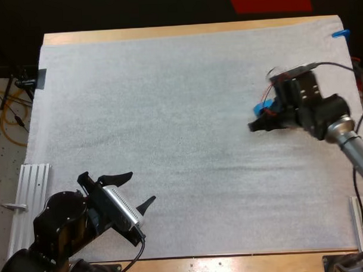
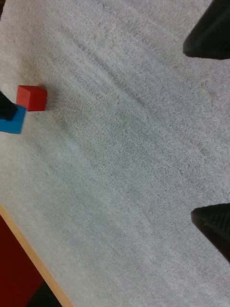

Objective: Stack red cube on blue cube

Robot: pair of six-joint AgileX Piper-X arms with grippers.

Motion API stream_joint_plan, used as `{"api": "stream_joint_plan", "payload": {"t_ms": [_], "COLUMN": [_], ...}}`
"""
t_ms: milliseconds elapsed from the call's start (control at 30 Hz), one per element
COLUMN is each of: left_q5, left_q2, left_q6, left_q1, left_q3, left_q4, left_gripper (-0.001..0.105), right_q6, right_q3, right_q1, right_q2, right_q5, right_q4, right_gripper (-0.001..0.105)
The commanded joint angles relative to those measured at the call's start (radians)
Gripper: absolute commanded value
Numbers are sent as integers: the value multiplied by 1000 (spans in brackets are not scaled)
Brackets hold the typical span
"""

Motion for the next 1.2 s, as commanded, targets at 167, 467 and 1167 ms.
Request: {"api": "stream_joint_plan", "payload": {"t_ms": [167,467,1167], "left_q5": [6,6,6], "left_q2": [0,0,0], "left_q6": [1,1,1], "left_q1": [-3,-3,-3], "left_q3": [-8,-8,-8], "left_q4": [-7,-7,-7], "left_gripper": [63,63,63], "right_q6": [58,97,64], "right_q3": [-7,-7,-14], "right_q1": [81,91,70], "right_q2": [85,208,115], "right_q5": [74,74,111], "right_q4": [-46,-98,-80], "right_gripper": [27,27,68]}}
